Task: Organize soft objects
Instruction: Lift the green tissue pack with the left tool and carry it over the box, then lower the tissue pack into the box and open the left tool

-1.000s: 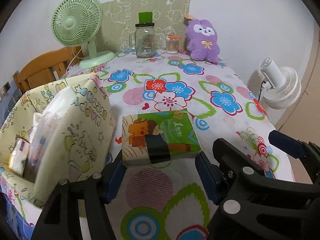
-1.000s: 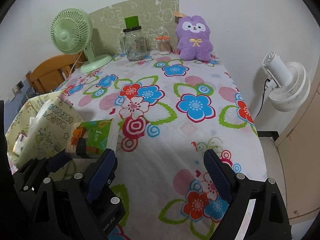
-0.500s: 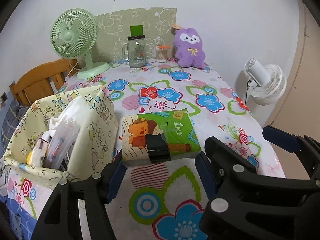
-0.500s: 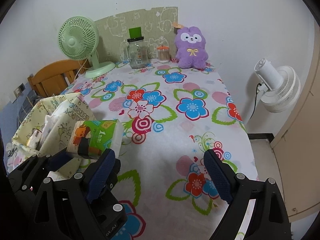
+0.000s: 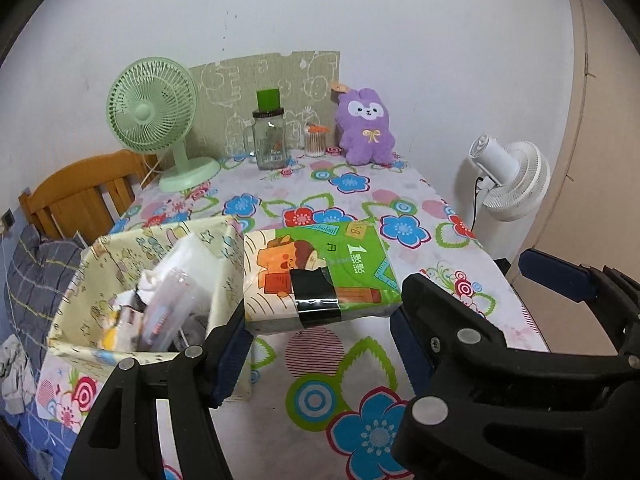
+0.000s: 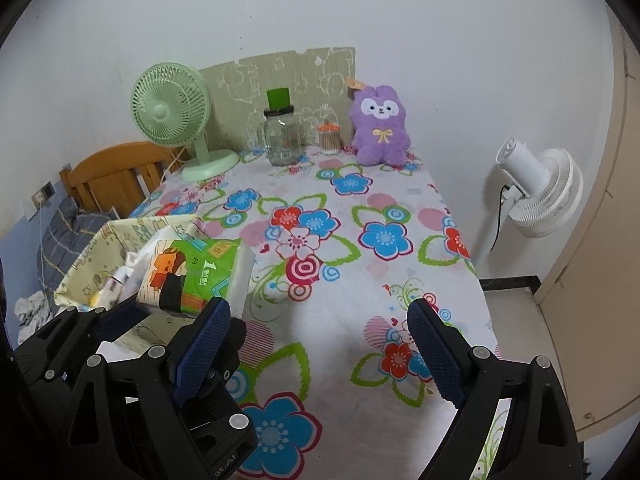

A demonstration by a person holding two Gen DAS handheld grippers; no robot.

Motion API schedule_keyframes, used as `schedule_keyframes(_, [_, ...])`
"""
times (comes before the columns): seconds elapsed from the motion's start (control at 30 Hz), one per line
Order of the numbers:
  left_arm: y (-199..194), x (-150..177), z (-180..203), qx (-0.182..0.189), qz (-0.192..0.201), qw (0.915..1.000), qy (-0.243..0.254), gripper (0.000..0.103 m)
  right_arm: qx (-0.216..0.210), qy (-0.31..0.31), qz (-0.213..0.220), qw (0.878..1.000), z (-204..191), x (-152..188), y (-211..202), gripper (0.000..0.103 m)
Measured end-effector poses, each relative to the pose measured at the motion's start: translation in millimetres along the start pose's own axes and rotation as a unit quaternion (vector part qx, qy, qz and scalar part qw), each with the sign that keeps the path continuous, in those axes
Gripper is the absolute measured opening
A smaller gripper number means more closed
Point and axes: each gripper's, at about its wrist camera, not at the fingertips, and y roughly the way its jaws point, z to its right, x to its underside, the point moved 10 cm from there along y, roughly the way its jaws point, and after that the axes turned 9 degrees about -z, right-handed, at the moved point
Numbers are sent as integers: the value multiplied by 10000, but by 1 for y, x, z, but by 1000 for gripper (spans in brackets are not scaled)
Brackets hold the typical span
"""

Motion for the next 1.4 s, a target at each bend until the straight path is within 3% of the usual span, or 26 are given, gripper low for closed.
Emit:
schedule_keyframes(0.7, [-42, -28, -31, 63, 349, 9992, 178, 70, 63, 130, 448, 9989, -35, -29, -42, 92])
schedule_keyframes(1.4, [-26, -38, -102, -170, 311, 9994, -63, 70, -169, -3, 352, 9992, -96, -55, -8, 92])
